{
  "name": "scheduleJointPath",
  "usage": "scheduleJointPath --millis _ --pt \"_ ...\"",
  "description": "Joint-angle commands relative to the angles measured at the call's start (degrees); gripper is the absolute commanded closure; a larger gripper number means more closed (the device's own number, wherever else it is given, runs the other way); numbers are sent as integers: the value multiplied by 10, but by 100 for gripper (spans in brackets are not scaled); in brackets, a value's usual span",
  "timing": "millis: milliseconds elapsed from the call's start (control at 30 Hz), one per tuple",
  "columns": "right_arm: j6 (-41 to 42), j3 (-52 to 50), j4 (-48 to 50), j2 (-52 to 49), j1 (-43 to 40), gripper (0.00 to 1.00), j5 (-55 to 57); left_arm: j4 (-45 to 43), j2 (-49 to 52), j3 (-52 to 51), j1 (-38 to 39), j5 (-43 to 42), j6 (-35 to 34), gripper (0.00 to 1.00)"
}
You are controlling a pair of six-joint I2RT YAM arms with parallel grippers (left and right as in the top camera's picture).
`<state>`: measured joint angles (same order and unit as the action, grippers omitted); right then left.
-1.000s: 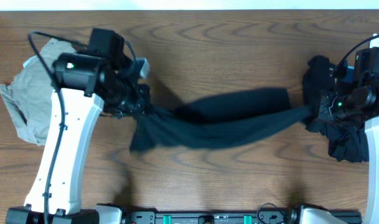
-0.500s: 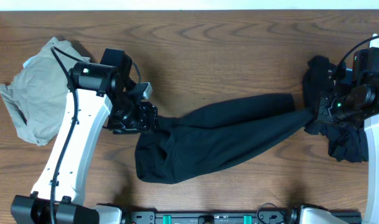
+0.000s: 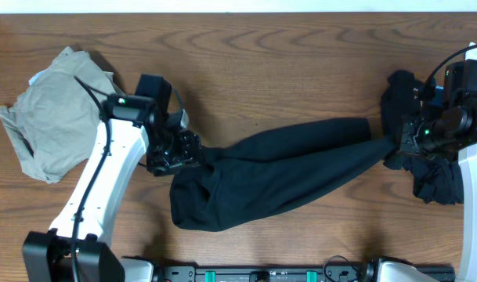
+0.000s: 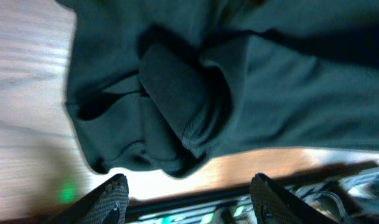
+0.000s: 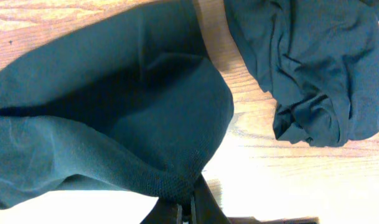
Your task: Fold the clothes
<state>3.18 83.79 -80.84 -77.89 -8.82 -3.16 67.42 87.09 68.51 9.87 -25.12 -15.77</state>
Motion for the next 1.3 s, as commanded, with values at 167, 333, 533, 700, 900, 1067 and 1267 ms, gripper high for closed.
scheduleJointPath --millis 167,333,533,700,900,1067,1267 --pt "-11 5 1 0 -5 99 6 -111 -6 -108 -1 -90 -120 36" --pt "-11 5 1 0 -5 99 6 -128 -6 -130 -1 -89 -123 36" --pt "-11 5 1 0 -5 99 6 -166 -6 -155 -1 -87 -158 36" --pt "-11 5 0 0 -5 99 6 -242 -6 -192 -1 -87 -223 36" --pt "-16 5 0 0 -5 99 6 -297 -6 -195 -1 -71 -237 36" --pt "-16 5 1 0 -5 99 6 -300 -6 -195 -1 -70 -240 77" --pt "-17 5 2 0 -5 99 6 -302 -9 -187 -2 -70 -222 94"
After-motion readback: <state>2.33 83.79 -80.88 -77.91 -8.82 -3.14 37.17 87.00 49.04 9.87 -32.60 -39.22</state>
